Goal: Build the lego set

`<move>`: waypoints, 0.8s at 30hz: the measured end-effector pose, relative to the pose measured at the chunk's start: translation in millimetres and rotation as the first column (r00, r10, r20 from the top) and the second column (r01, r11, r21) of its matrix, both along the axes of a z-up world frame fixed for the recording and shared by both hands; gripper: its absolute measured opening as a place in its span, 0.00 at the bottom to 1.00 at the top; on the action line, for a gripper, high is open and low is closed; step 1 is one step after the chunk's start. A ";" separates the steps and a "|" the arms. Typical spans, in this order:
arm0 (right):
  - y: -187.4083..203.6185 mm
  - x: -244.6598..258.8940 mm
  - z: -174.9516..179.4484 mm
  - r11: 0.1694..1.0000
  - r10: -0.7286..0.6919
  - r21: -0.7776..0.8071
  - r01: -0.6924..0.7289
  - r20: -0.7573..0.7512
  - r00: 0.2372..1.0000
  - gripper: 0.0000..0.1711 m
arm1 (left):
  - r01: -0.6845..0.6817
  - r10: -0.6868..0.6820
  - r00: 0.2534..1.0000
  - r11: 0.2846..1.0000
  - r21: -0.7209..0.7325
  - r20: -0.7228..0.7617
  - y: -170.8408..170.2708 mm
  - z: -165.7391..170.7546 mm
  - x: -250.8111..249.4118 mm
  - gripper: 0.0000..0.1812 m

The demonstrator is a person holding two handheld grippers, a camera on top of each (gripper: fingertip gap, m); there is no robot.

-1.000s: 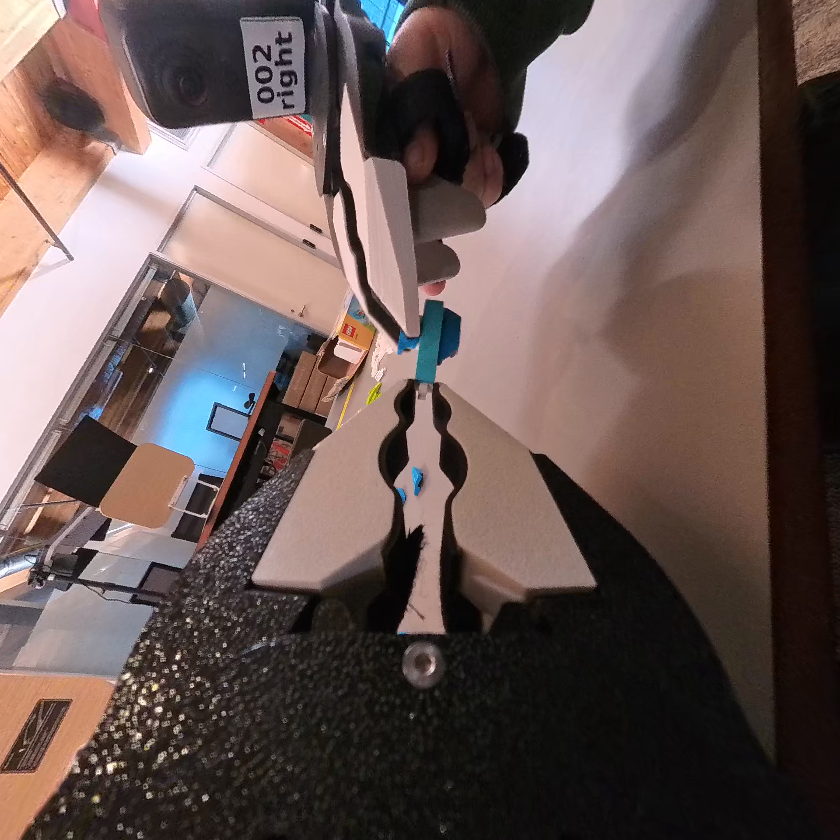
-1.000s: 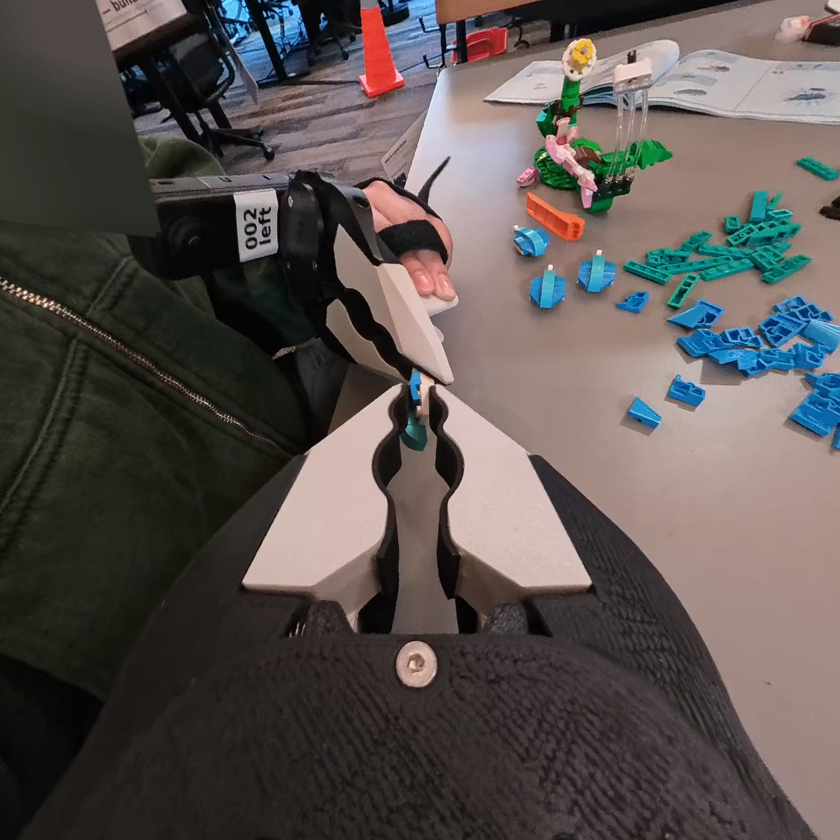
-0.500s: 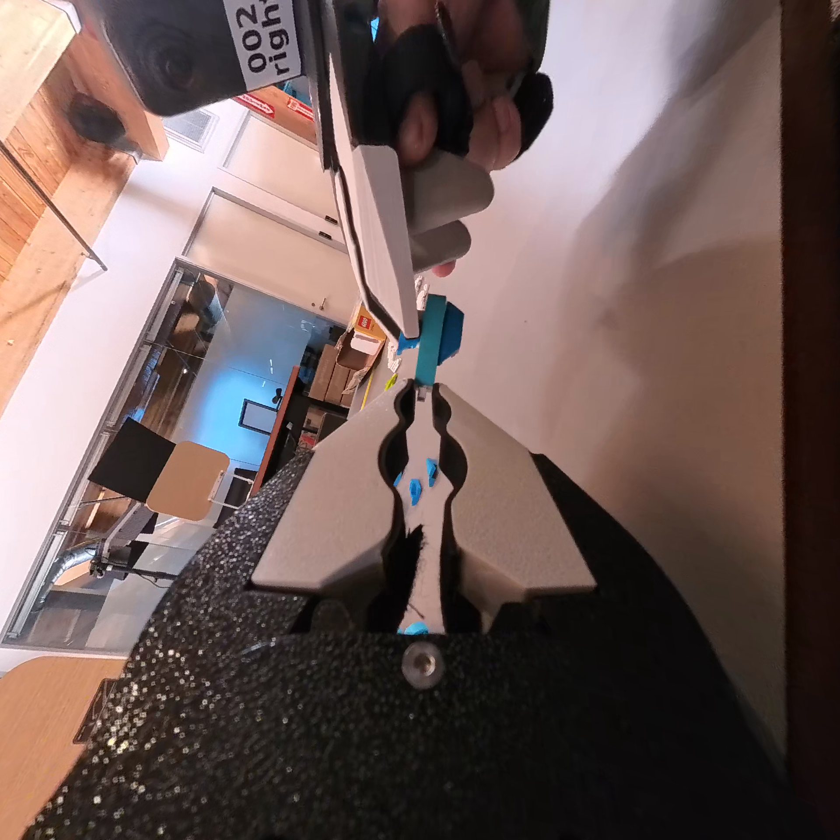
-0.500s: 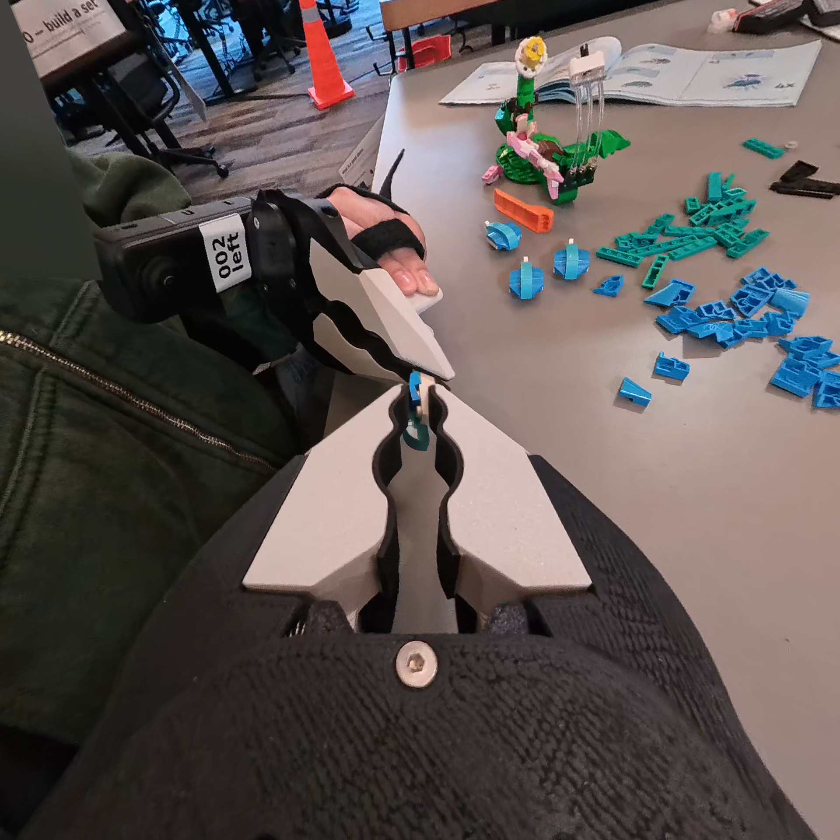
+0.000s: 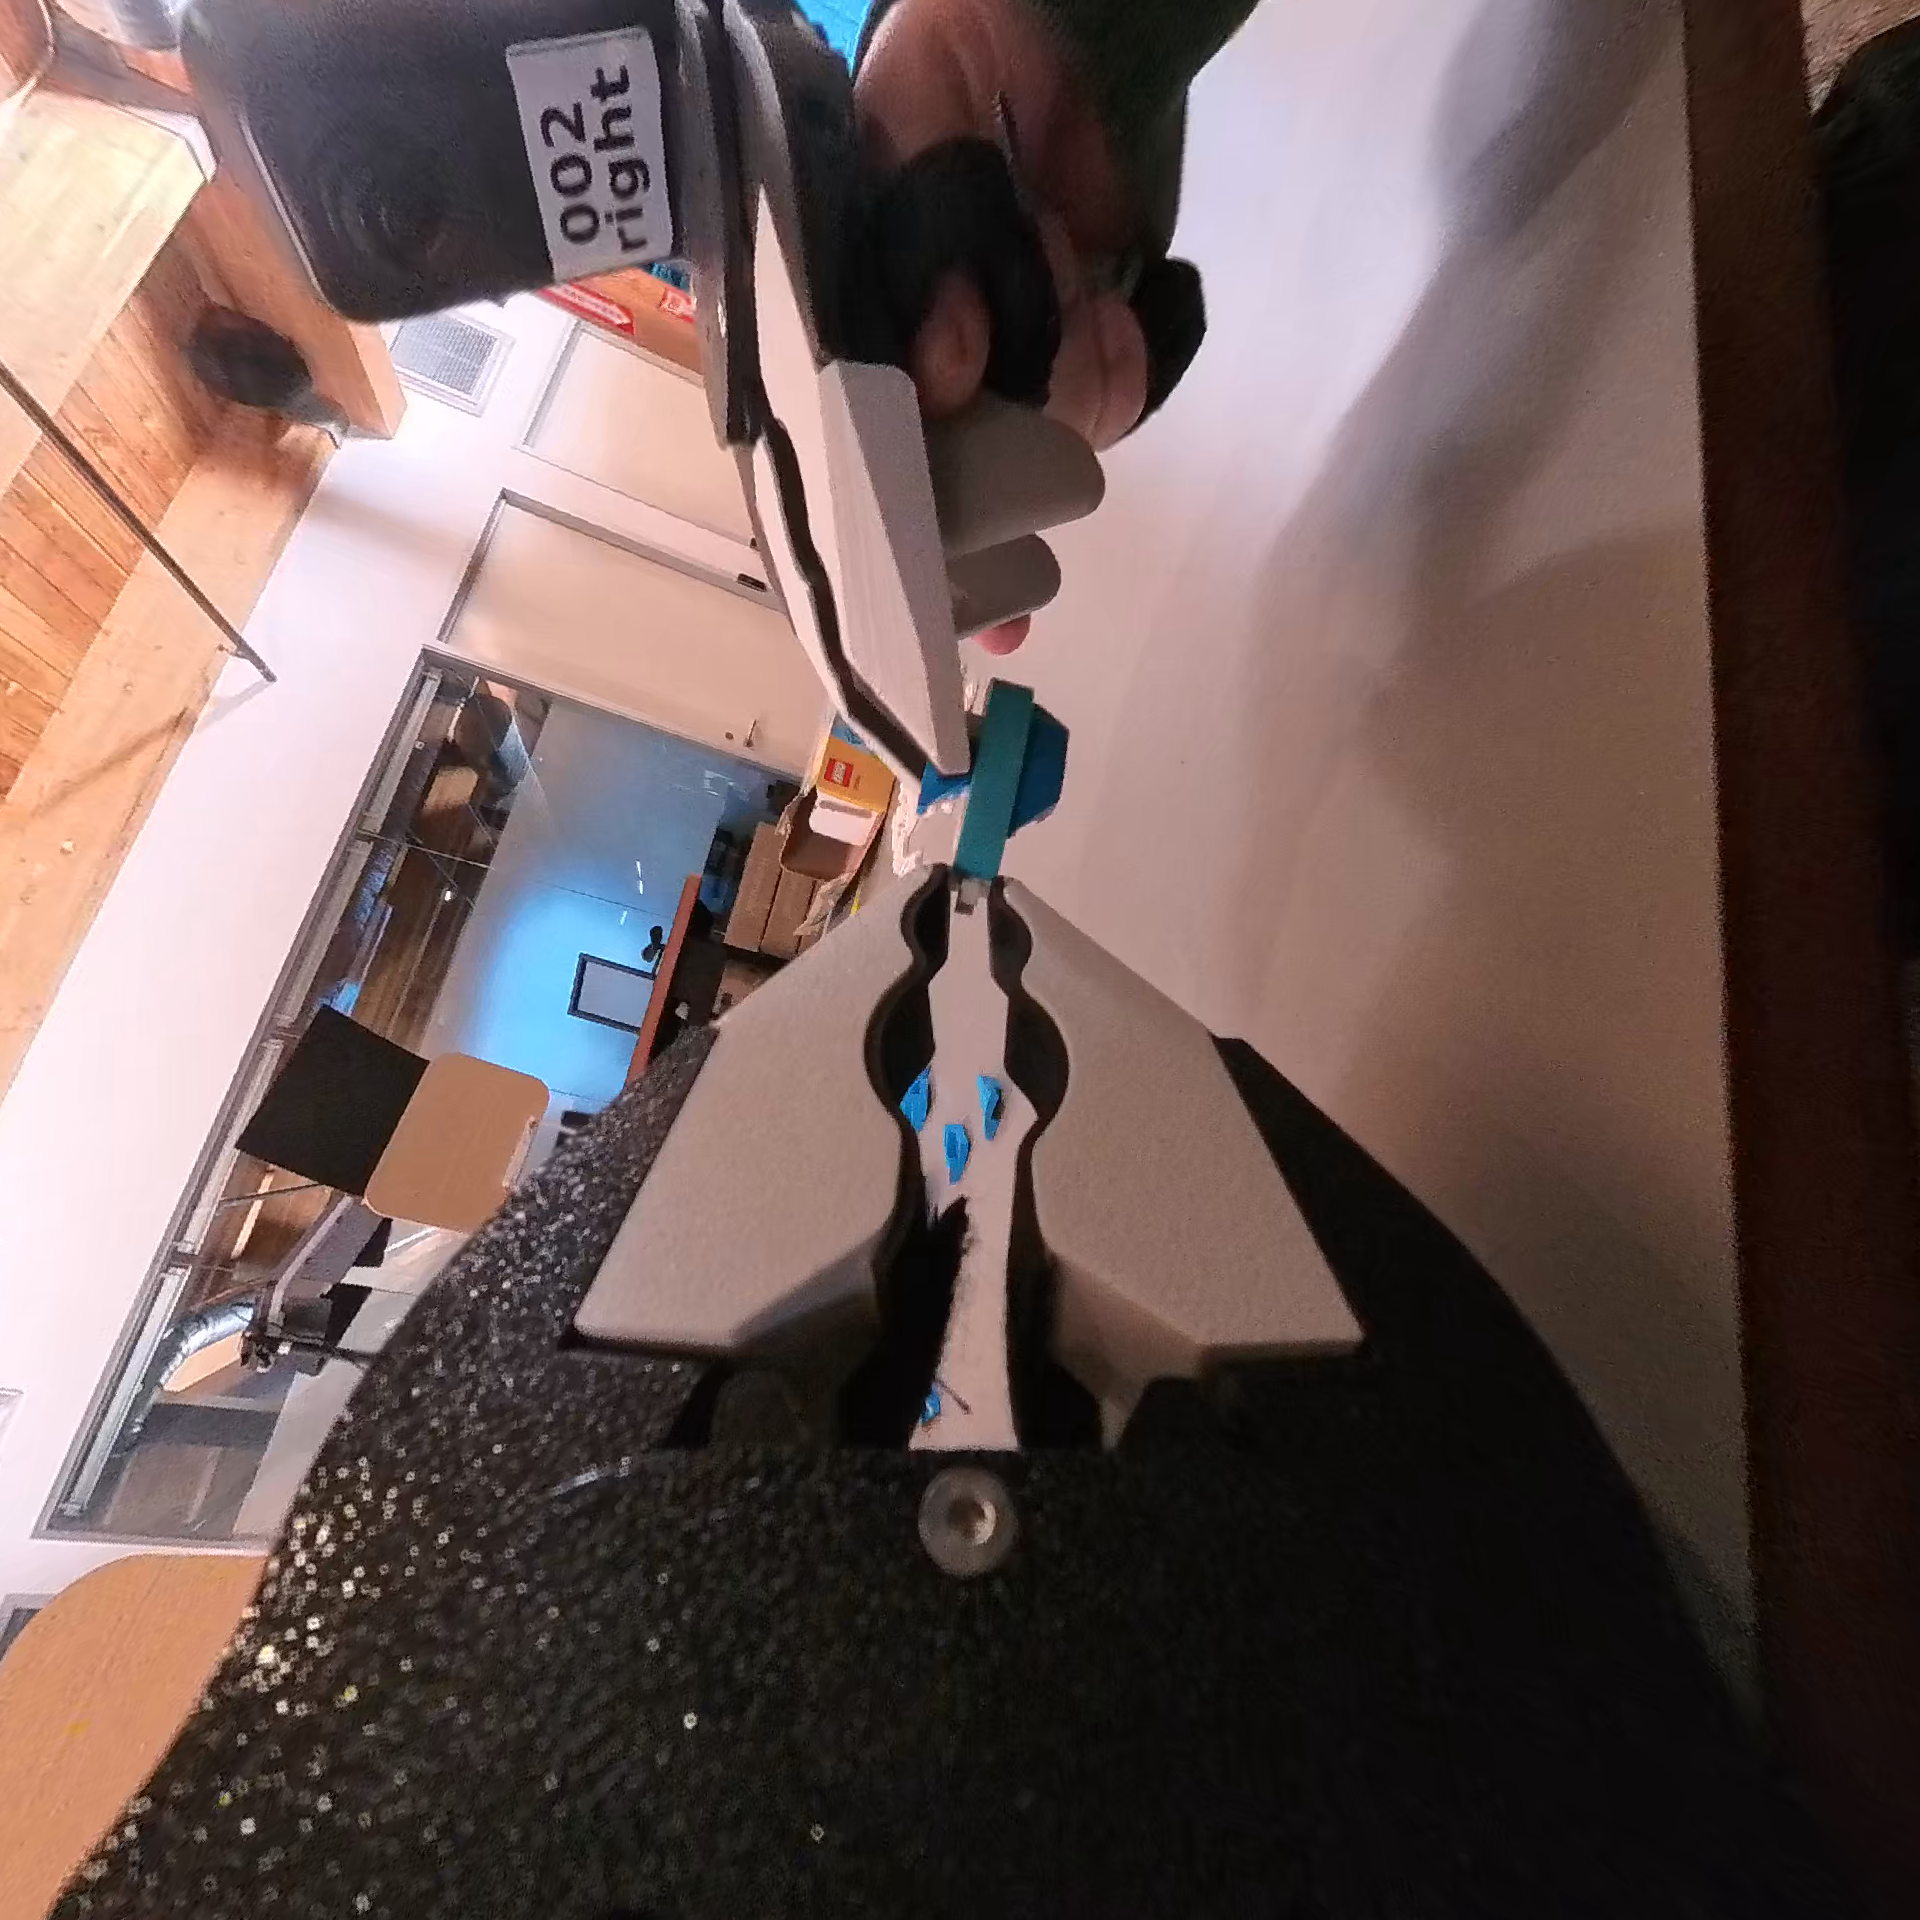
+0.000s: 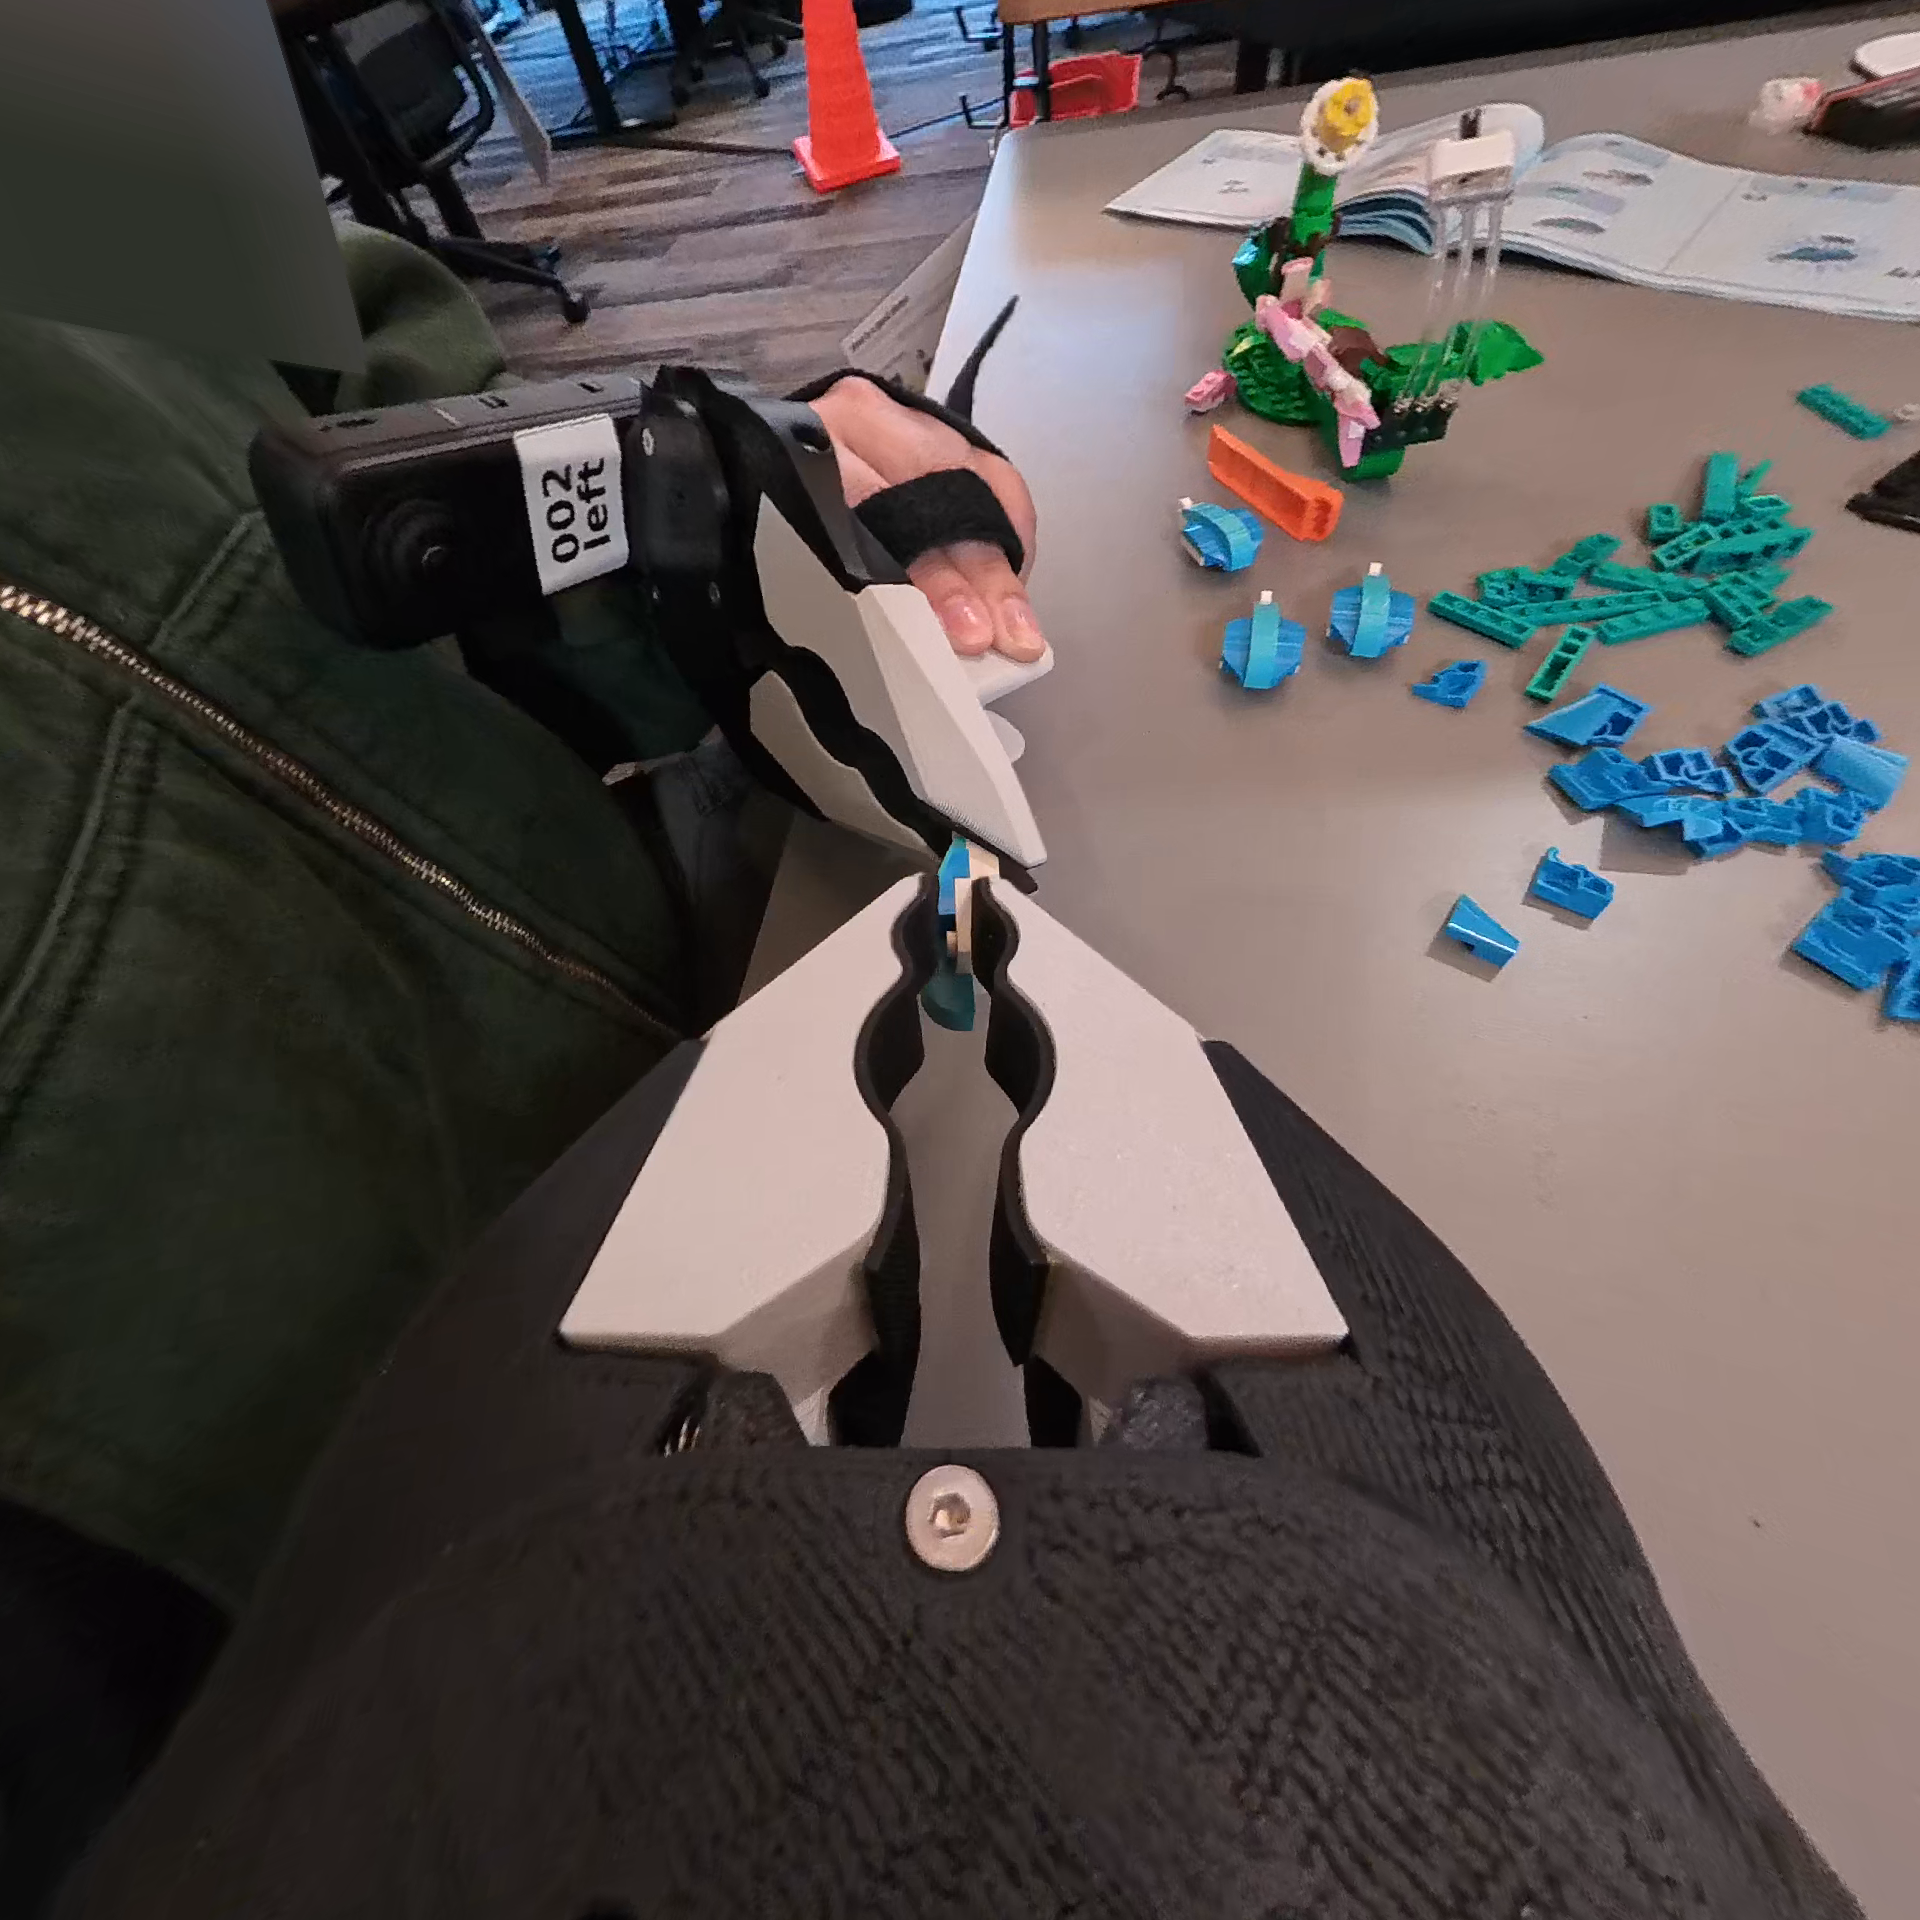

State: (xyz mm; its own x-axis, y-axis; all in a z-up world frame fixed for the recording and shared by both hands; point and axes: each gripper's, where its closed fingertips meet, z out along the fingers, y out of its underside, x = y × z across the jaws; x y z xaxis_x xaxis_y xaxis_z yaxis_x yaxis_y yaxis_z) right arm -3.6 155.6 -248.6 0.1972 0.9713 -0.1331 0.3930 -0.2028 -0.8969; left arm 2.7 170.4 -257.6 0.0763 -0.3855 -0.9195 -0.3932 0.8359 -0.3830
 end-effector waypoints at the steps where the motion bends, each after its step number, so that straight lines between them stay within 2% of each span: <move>1: -0.6 0.6 -0.5 1.000 0.013 -0.008 -0.013 0.000 1.000 0.03 | 0.004 -0.004 1.000 1.000 0.003 -0.002 -0.8 -0.4 0.5 0.02; 6: 1.5 -0.2 0.7 1.000 0.020 0.001 -0.020 -0.012 1.000 0.03 | -0.005 0.005 1.000 1.000 0.007 0.003 1.2 0.5 -0.4 0.02; 9: 2.0 0.0 4.1 0.997 0.021 0.071 -0.020 -0.014 1.000 0.03 | -0.004 0.004 1.000 1.000 0.004 0.013 1.5 2.1 0.0 0.02; 11: 3.0 2.5 4.7 0.987 0.028 0.158 -0.029 0.010 1.000 0.15 | -0.017 0.017 1.000 1.000 -0.007 0.017 4.8 2.4 -1.0 0.02; 14: 10.3 8.2 9.8 0.972 0.012 0.237 -0.008 -0.015 1.000 0.22 | -0.026 0.027 1.000 0.999 -0.038 0.017 8.1 1.4 -1.5 0.03; 17: 37.7 23.8 12.7 0.955 -0.082 0.282 0.096 -0.059 0.995 0.22 | -0.043 0.043 0.999 0.994 -0.096 0.001 13.1 -3.1 -1.6 0.03; 19: 60.7 36.1 7.0 0.954 -0.151 0.254 0.159 -0.052 0.987 0.22 | -0.095 0.097 0.995 0.984 -0.149 0.008 24.3 -3.0 -5.1 0.03; 24: 122.2 57.7 -18.7 0.934 -0.301 0.216 0.286 0.040 0.953 0.21 | -0.148 0.143 0.989 0.911 -0.386 -0.041 39.6 -17.8 -9.3 0.03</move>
